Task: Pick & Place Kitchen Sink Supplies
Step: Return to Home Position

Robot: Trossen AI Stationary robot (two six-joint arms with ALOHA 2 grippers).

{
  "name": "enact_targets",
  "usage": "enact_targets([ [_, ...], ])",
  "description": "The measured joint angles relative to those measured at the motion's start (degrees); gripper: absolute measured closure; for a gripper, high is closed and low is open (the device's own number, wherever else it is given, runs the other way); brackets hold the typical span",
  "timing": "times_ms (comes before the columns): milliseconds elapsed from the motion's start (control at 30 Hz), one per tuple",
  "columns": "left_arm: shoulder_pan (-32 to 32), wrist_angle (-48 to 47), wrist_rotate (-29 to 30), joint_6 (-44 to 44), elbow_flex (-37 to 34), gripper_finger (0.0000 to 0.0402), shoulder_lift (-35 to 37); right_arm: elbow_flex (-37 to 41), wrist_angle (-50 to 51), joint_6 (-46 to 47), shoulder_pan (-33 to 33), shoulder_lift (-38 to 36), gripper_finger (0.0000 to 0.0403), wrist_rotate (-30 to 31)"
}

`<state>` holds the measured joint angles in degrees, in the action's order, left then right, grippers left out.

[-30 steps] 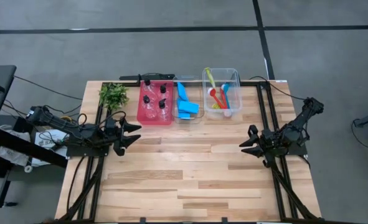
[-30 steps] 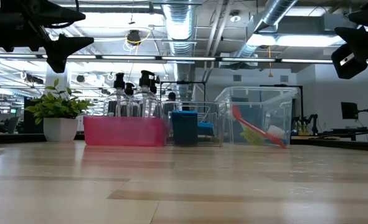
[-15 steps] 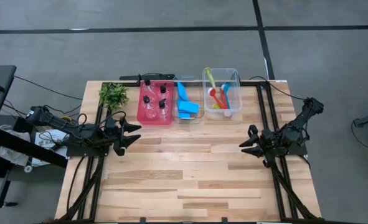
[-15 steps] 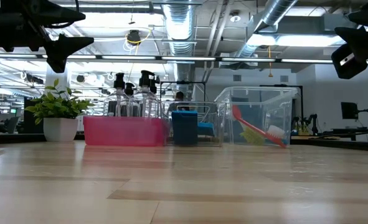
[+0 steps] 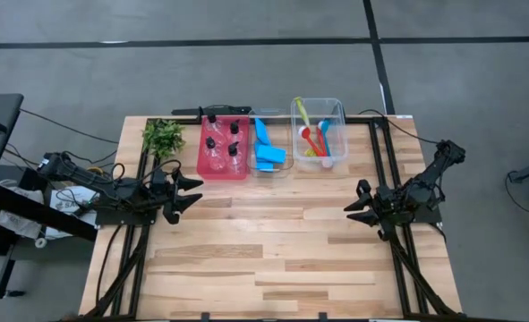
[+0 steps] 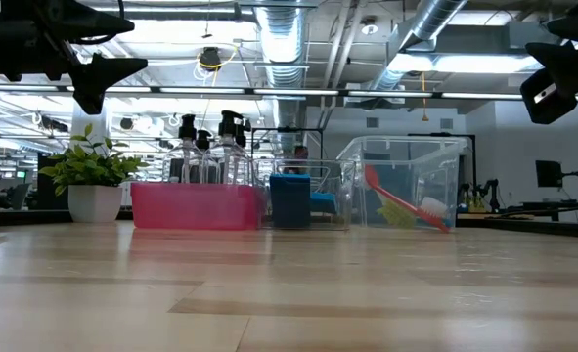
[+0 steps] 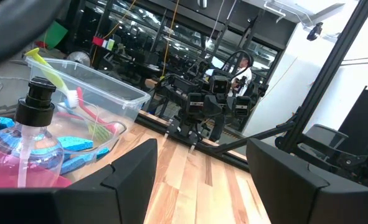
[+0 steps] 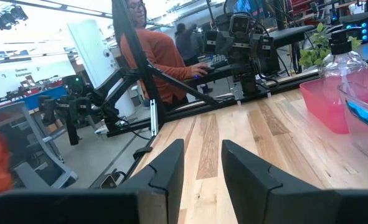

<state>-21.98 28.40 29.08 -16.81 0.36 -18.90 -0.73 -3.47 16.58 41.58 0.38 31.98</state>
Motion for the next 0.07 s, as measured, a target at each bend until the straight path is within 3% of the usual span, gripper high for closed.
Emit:
enact_targets([
  [67, -0.02, 0.00, 0.00, -0.01, 0.00, 0.0153, 0.00, 0.00, 0.00, -0.01, 0.00, 0.00, 0.0301, -0.01],
])
